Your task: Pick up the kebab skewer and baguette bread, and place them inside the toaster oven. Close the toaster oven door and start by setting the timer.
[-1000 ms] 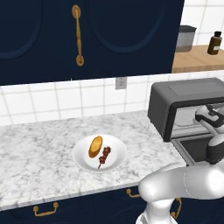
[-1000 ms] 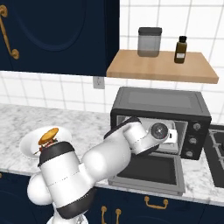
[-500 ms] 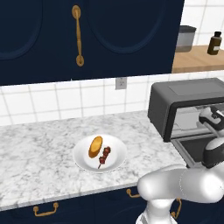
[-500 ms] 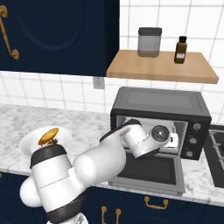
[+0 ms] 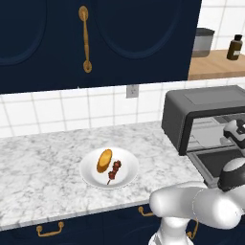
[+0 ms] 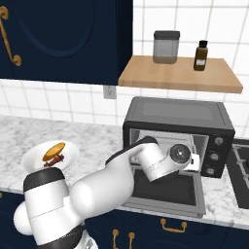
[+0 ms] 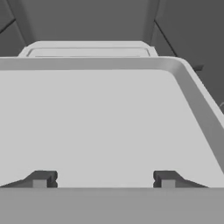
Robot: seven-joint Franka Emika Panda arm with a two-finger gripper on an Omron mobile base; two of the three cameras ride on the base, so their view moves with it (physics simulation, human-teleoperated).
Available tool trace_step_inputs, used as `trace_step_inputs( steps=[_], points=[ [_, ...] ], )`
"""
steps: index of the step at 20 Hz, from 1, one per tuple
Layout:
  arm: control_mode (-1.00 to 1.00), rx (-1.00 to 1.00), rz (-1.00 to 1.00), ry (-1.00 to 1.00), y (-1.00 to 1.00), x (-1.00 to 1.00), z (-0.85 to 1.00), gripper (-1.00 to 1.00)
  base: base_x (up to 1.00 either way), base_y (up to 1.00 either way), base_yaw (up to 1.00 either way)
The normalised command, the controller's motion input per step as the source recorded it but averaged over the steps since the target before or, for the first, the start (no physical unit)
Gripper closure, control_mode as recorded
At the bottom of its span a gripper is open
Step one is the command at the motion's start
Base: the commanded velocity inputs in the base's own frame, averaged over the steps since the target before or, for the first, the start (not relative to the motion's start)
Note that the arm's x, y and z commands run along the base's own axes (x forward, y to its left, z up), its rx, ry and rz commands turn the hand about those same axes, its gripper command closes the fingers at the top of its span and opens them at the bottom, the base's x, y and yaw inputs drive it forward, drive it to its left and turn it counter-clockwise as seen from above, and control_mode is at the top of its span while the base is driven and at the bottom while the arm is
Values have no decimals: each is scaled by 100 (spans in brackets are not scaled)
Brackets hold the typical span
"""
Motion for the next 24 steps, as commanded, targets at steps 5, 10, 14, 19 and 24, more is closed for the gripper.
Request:
trace_step_inputs(
  steps=[5, 10, 14, 19, 24],
  points=[
    [-100, 0, 0, 7, 0, -34, -49, -100, 0, 0, 0],
    [-100, 7, 0, -1, -3, -3, 17, -100, 0, 0, 0],
    [-100, 6, 0, -6, 0, -35, 54, -100, 0, 0, 0],
    [-100, 0, 0, 0, 28, -64, 42, -100, 0, 0, 0],
    [-100, 0, 0, 0, 70, -79, 21, -100, 0, 0, 0]
  ],
)
